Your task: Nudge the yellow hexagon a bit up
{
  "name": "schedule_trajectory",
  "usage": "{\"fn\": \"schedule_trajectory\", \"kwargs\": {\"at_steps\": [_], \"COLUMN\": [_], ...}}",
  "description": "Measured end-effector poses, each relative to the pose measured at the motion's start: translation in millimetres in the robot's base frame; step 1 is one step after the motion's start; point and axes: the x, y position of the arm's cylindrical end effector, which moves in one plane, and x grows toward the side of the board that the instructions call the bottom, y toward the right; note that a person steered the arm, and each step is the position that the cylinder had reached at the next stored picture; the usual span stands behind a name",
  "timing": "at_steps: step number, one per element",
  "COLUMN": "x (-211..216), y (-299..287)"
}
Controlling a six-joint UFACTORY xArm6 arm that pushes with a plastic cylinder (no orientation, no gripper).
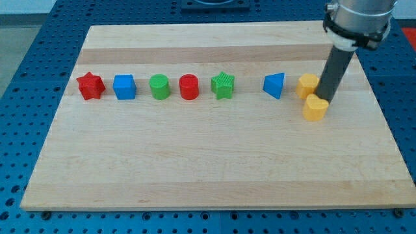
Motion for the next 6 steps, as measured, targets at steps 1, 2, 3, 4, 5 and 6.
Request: {"fn": "schedule_trajectory", "kwargs": {"at_steps": [1, 2, 3, 4, 5, 6], "x": [21, 11, -15, -43, -43, -44], "y": [-29, -26, -20, -18, -8, 27]}}
